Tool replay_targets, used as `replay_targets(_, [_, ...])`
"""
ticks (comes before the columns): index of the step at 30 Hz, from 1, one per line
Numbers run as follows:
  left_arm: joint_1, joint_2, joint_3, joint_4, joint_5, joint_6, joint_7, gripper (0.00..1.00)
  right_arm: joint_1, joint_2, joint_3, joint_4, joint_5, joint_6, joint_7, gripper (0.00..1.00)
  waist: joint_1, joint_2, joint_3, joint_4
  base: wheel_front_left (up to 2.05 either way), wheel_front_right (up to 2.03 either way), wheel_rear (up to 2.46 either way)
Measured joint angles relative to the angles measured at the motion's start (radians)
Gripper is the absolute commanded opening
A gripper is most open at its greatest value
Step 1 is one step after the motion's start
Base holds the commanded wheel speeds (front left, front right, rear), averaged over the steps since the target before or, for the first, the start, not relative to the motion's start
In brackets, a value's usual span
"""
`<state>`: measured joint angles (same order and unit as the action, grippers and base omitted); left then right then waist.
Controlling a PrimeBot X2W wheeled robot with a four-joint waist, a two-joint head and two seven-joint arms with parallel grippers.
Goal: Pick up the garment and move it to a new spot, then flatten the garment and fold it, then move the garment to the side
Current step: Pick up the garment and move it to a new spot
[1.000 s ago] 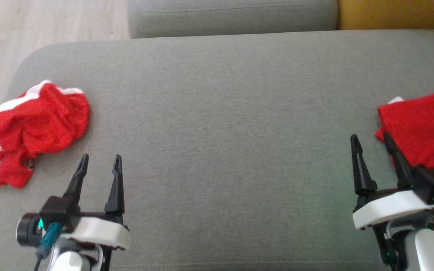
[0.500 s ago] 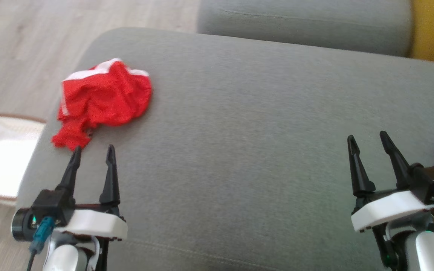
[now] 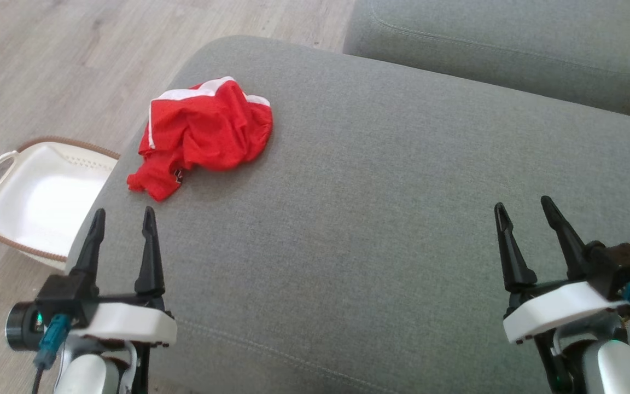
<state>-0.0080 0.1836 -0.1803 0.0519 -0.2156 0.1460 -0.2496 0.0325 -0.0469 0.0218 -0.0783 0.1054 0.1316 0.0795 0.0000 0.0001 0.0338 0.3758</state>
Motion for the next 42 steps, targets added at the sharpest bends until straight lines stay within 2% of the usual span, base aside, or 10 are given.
replay_targets(16, [-0.007, -0.034, 0.052, -0.012, 0.012, -0.014, 0.000, 1.00, -0.002, 0.000, 0.000, -0.028, 0.000, 0.000, 0.017, 1.00, 0.0000, 0.0000, 0.042, 0.006, 0.00, 0.00, 0.00])
replay_targets(22, [-0.171, -0.057, 0.082, 0.078, 0.002, -0.060, -0.002, 1.00, -0.059, -0.006, 0.006, -0.070, -0.010, 0.000, 0.045, 1.00, 0.0000, 0.0000, 0.129, -0.020, 0.00, 0.00, 0.00])
replay_targets(31, [-0.487, -0.079, 0.166, 0.393, -0.046, -0.164, -0.007, 1.00, -0.163, -0.042, 0.012, -0.126, -0.037, 0.000, 0.081, 1.00, 0.0002, -0.0001, 0.305, -0.075, 0.00, 0.00, 0.00])
replay_targets(34, [-0.586, -0.076, 0.174, 0.559, -0.056, -0.193, -0.007, 1.00, -0.193, -0.056, 0.013, -0.141, -0.045, 0.000, 0.088, 1.00, 0.0003, -0.0001, 0.363, -0.094, 0.00, 0.00, 0.00])
replay_targets(35, [-0.644, -0.068, 0.174, 0.678, -0.062, -0.209, -0.006, 1.00, -0.211, -0.060, 0.015, -0.151, -0.047, 0.000, 0.090, 1.00, 0.0003, -0.0001, 0.399, -0.105, 0.00, 0.00, 0.00])
replay_targets(36, [-0.674, -0.063, 0.173, 0.735, -0.062, -0.215, 0.003, 1.00, -0.218, -0.061, 0.016, -0.155, -0.047, 0.000, 0.090, 1.00, 0.0003, -0.0001, 0.416, -0.111, 0.00, 0.00, 0.00])
replay_targets(42, [-0.842, -0.039, 0.164, 0.988, -0.079, -0.245, 0.042, 1.00, -0.228, -0.065, 0.012, -0.160, -0.054, 0.000, 0.100, 1.00, 0.0004, -0.0001, 0.480, -0.137, 0.00, 0.00, 0.00])
